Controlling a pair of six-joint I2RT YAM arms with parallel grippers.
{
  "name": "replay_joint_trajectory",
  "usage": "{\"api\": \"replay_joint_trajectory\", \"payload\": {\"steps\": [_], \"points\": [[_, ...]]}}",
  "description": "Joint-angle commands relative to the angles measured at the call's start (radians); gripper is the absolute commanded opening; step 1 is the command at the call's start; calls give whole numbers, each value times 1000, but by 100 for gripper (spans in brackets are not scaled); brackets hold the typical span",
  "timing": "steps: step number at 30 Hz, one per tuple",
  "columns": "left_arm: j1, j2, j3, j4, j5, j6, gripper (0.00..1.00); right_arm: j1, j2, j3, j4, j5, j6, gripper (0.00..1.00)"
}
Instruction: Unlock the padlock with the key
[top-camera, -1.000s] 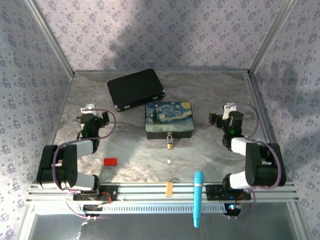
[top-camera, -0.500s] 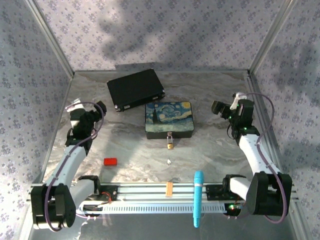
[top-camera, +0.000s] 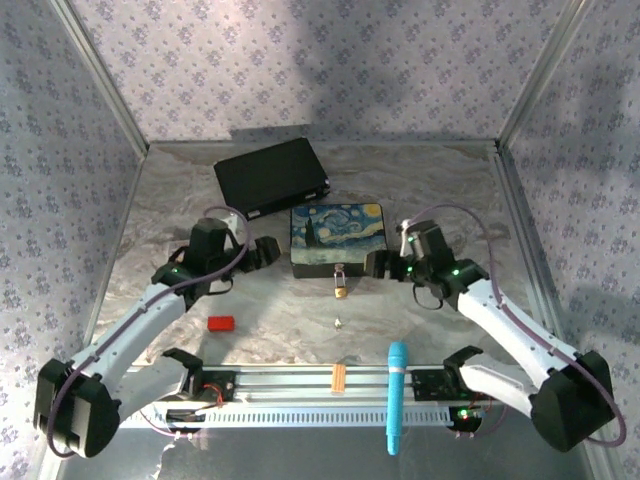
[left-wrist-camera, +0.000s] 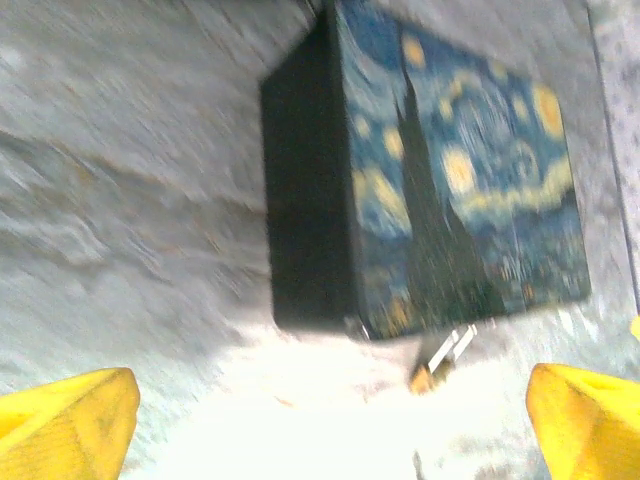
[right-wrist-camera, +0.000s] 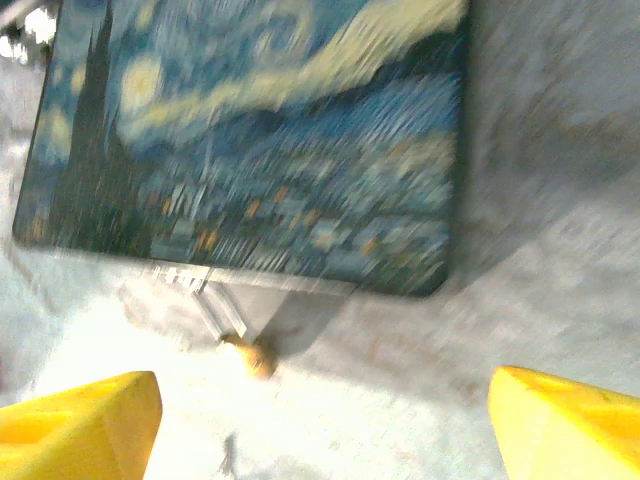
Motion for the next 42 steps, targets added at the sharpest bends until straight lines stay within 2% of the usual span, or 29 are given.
{"api": "replay_joint_trajectory", "payload": {"steps": [1, 4, 7, 15, 20, 25, 42], "points": [[-74, -10, 7, -43, 78, -58, 97, 157, -11, -36, -52, 113, 158, 80], [-155, 4, -9, -25, 113, -103, 98, 295, 39, -50, -19, 153, 249, 76], [-215, 8, -44, 10, 99, -159, 98, 409, 111, -39, 5, 212, 301, 71], [-286, 21, -91, 53, 41, -214, 98, 544, 291, -25, 108, 223, 406, 54], [-311, 49, -84, 58, 29, -217, 98, 582, 364, -25, 137, 227, 450, 44], [-325, 58, -79, 66, 13, -222, 98, 594, 422, -14, 143, 240, 464, 40], [-332, 83, -96, 88, -29, -245, 98, 606, 477, -35, 212, 212, 499, 21]]}}
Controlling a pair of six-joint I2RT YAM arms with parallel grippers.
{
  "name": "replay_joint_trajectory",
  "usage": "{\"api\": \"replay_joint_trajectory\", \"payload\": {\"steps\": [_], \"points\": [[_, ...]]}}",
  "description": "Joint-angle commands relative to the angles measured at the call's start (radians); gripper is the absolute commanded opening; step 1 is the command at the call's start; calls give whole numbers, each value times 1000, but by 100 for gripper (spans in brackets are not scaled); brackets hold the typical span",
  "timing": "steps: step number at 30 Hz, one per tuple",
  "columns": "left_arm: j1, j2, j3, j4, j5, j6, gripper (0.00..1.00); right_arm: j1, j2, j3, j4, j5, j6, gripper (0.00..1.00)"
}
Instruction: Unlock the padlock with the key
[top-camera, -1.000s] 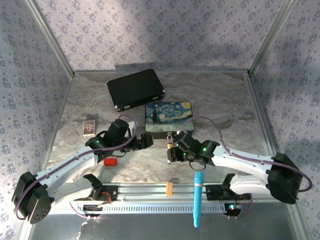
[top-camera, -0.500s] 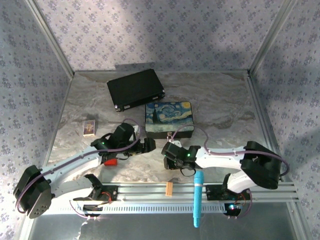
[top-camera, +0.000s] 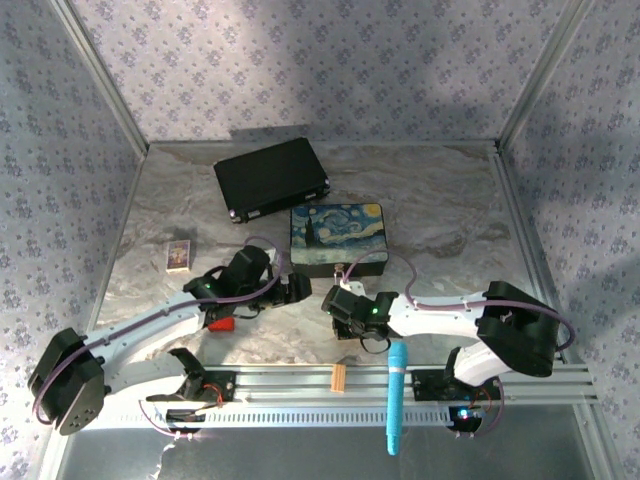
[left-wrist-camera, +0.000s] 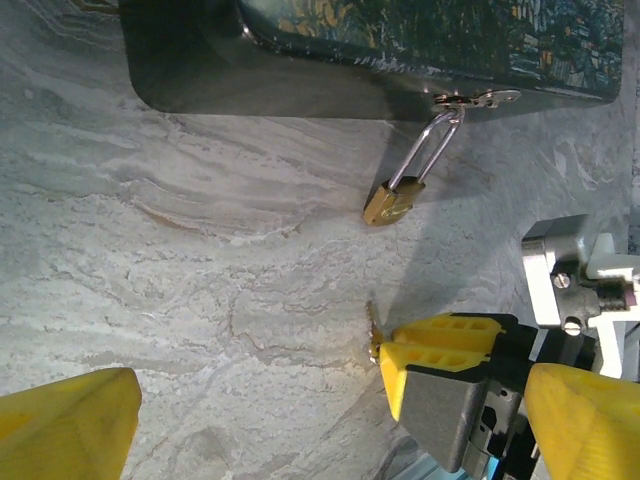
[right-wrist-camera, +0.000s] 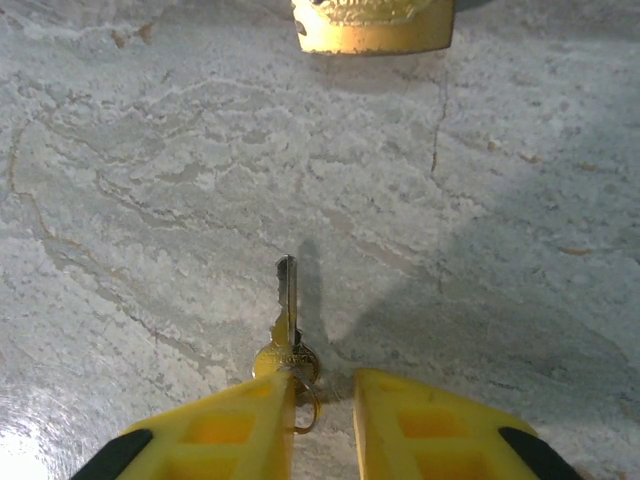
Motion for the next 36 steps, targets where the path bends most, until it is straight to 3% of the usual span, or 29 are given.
{"api": "replay_joint_trajectory", "payload": {"steps": [1, 18, 36], "points": [[-11, 13, -2, 23, -14, -12, 98, 8, 41, -10, 103, -48, 28, 19], [-11, 28, -23, 51, -21, -20, 98, 0, -16, -21, 100, -41, 39, 27], [-13, 34, -27, 52, -32, -25, 98, 16, 54, 33, -64, 35, 89, 21]]}}
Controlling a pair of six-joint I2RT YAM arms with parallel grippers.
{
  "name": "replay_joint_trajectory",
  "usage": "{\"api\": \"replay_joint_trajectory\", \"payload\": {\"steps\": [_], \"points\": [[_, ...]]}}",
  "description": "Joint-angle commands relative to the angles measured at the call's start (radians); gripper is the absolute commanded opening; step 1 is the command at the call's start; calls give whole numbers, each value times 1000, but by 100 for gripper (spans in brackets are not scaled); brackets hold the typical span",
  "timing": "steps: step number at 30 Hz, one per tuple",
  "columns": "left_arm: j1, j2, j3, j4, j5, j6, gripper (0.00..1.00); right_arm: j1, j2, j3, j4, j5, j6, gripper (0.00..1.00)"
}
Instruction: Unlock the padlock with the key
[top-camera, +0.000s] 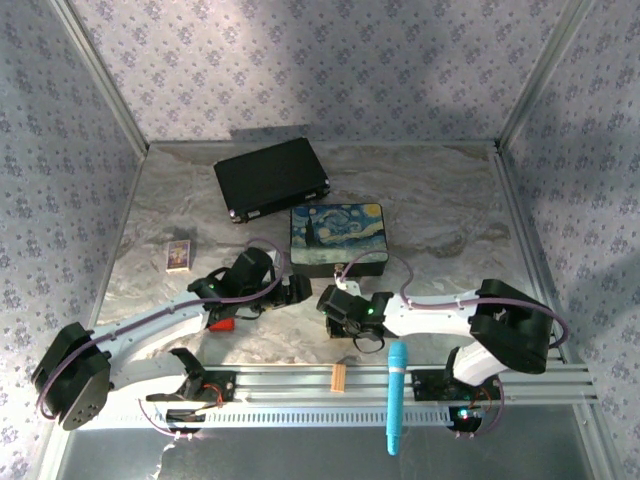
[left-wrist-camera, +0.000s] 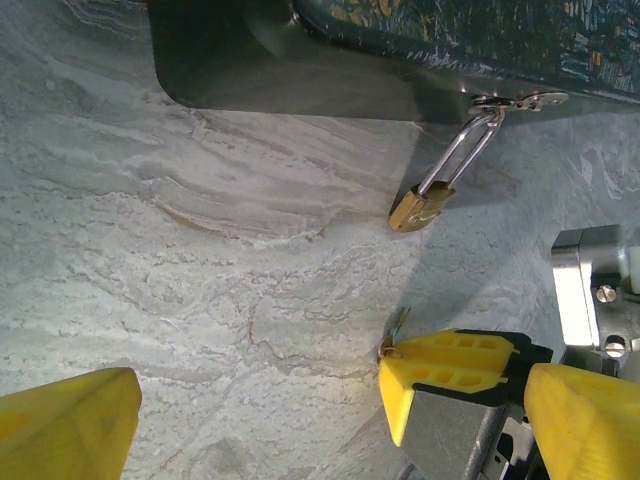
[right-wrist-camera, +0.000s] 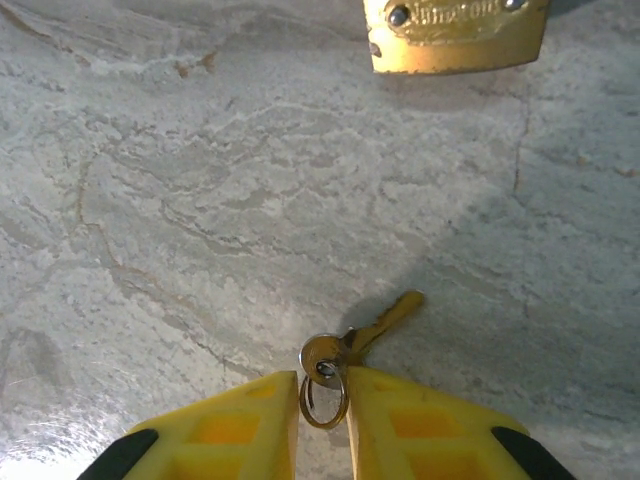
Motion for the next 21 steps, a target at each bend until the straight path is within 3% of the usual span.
{"api": "replay_joint_trajectory", "payload": {"steps": [1, 5, 10, 17, 21], "points": [[-8, 6, -6, 25, -11, -7, 98, 5, 20, 11, -114, 33, 19, 18], [-8, 22, -6, 39, -17, -11, 98, -2, 3, -3, -108, 8, -2, 7], [-14, 59, -25, 142, 8, -75, 96, -28, -43, -27, -117, -29, -64, 0], [-55, 113, -60, 378, 25, -253, 92, -159, -154, -28, -184, -202, -314, 0], [-67, 168, -84, 538, 61, -399, 90, -205, -204, 30, -277, -240, -414, 0]]}}
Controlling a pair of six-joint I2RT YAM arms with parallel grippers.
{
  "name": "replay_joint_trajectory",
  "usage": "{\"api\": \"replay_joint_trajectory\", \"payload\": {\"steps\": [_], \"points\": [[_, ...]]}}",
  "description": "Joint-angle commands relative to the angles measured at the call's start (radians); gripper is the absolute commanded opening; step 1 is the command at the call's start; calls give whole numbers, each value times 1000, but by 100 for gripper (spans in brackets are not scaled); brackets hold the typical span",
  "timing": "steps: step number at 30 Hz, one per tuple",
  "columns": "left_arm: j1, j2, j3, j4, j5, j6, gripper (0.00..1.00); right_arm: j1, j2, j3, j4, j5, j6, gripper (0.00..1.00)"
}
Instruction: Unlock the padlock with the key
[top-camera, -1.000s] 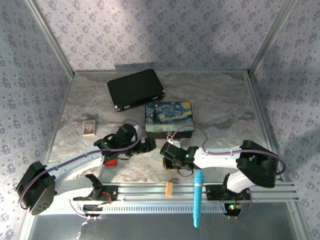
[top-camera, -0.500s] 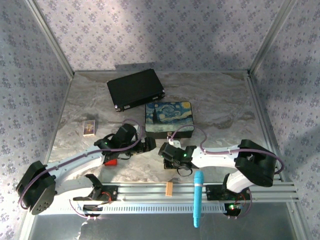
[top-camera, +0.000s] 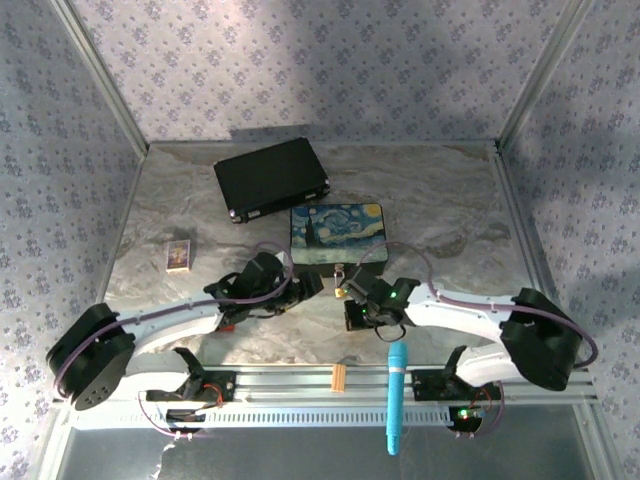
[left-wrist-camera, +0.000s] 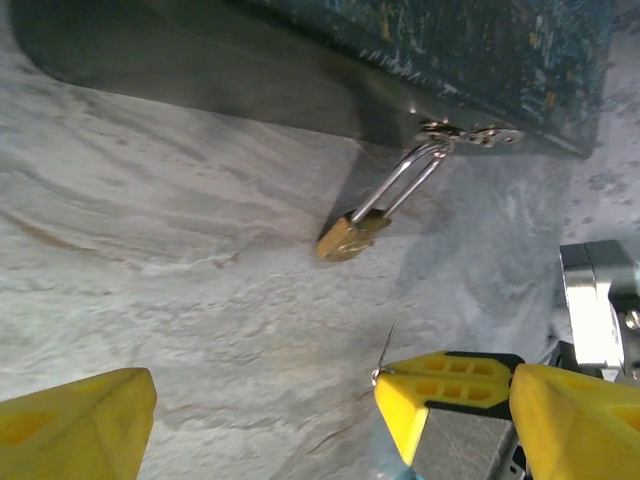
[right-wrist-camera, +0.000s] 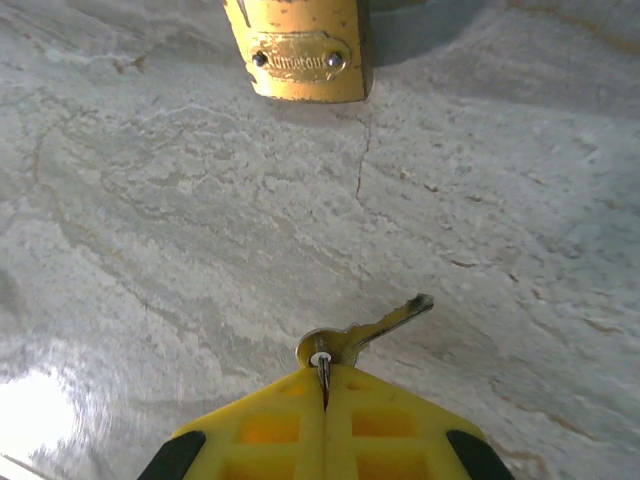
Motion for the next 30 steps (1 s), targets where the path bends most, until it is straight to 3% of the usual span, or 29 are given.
{"api": "replay_joint_trajectory", "payload": {"steps": [1, 5, 11, 16, 23, 30], "points": [[-17, 46, -22, 228, 44, -187, 90, -33, -44, 62, -119, -80, -154, 0], [-56, 75, -75, 408, -7, -378, 90, -75, -68, 105, -114, -158, -187, 0], [-98, 90, -61, 453, -53, -436, 85, -80, -63, 193, -85, -246, -255, 0], [-100, 98, -91, 534, -66, -473, 68, -66, -70, 217, -64, -271, -305, 0], [-100, 50, -65, 435, -46, -441, 40, -65, -77, 214, -45, -276, -324, 0], [-100, 55, -38, 424, -3, -416, 23, -68, -100, 196, -14, -270, -323, 0]]}}
